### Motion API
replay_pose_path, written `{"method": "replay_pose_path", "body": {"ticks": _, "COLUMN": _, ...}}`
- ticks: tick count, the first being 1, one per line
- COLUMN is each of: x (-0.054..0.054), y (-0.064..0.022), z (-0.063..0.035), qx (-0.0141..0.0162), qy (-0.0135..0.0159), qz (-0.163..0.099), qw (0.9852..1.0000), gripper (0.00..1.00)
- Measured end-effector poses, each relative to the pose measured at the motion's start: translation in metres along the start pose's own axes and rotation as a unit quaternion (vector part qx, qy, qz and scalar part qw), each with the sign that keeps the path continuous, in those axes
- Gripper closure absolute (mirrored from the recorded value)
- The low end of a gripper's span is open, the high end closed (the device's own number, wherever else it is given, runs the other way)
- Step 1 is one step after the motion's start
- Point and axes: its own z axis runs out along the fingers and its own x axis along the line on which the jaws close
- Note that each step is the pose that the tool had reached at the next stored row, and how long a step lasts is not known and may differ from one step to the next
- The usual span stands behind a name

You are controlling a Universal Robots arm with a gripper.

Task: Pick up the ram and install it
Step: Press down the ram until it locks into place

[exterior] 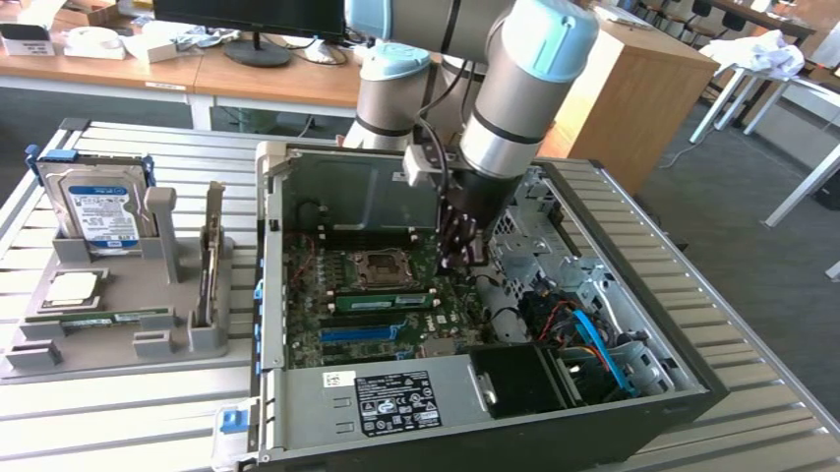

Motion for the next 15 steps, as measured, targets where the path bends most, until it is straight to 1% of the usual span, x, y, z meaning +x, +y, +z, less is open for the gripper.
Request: {"method": "replay_pose_path", "body": {"ticks": 15, "x": 0.001, "y": -0.0005, "z": 0.0115, "qx": 0.0002, "qy": 0.0, "qz": 0.0, "qw": 1.0, "gripper": 0.9}}
